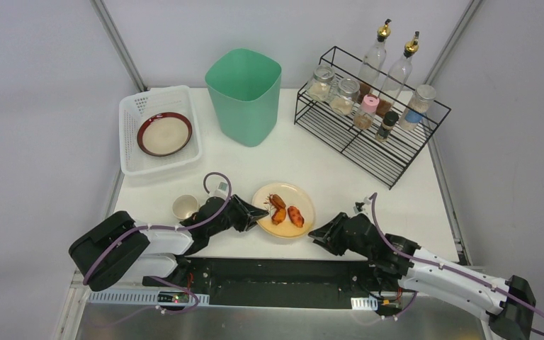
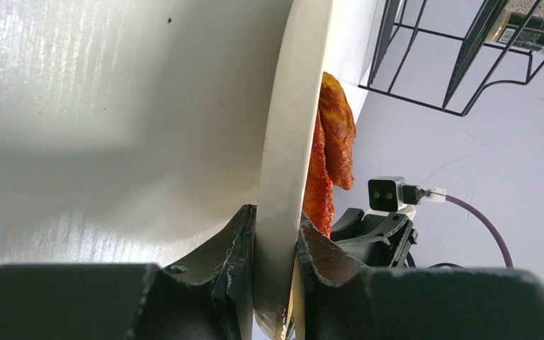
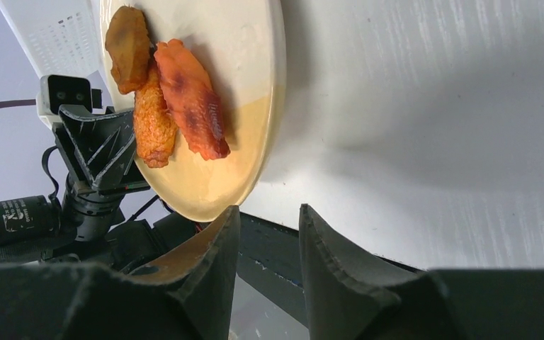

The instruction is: Clear the kitchen counter

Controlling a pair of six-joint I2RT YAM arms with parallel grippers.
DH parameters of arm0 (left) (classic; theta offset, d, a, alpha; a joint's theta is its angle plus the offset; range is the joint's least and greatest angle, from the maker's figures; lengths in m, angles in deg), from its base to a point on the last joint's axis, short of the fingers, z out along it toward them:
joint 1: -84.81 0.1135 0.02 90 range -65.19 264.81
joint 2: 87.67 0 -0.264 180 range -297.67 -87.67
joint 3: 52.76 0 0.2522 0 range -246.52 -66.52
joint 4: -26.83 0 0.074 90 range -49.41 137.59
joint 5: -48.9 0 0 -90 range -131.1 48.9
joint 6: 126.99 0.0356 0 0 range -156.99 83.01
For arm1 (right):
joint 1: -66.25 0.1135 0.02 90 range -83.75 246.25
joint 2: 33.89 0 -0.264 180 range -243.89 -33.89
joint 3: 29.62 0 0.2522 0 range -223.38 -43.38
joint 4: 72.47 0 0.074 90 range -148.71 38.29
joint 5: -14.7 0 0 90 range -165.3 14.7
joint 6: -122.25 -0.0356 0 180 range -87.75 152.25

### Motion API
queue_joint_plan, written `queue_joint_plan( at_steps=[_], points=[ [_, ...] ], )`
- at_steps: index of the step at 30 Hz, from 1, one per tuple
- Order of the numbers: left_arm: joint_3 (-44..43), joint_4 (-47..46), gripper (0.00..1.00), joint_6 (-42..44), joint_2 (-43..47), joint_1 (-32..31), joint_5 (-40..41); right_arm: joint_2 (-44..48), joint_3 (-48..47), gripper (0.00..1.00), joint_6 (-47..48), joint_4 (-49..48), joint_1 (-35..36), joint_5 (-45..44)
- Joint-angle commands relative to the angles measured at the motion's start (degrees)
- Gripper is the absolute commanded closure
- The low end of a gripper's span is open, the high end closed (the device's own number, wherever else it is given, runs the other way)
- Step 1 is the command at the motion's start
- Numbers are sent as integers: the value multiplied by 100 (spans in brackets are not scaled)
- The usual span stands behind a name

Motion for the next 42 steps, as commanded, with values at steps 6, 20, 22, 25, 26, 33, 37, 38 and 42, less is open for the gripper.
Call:
queue_joint_plan(
  at_steps=[6, 20, 22, 25, 26, 33, 37, 38, 42],
  points=[
    [62, -1361, 100, 155, -408, -30, 170, 334, -32, 61, 88, 631, 42, -40],
    [-196, -1145, 100, 538, 231, -36, 40, -249, -154, 62, 262, 151, 46, 107],
    [-263, -782, 100, 643, 519, -36, 63, -292, -160, 62, 269, 111, 43, 117],
    [-347, -339, 100, 761, 947, -35, 96, -309, -168, 62, 286, 79, 42, 128],
    [-374, -210, 100, 795, 1070, -33, 107, -315, -173, 62, 288, 76, 34, 129],
    [-465, 140, 100, 868, 1591, -33, 148, -302, -212, 62, 330, 66, 45, 138],
    [-437, 102, 100, 851, 1635, -37, 150, -294, -213, 61, 335, 77, 43, 150],
    [-422, 62, 100, 835, 1632, -36, 150, -283, -213, 62, 335, 88, 40, 150],
    [-351, -74, 100, 797, 1667, -35, 159, -187, -256, 62, 359, 235, 43, 109]
  ],
)
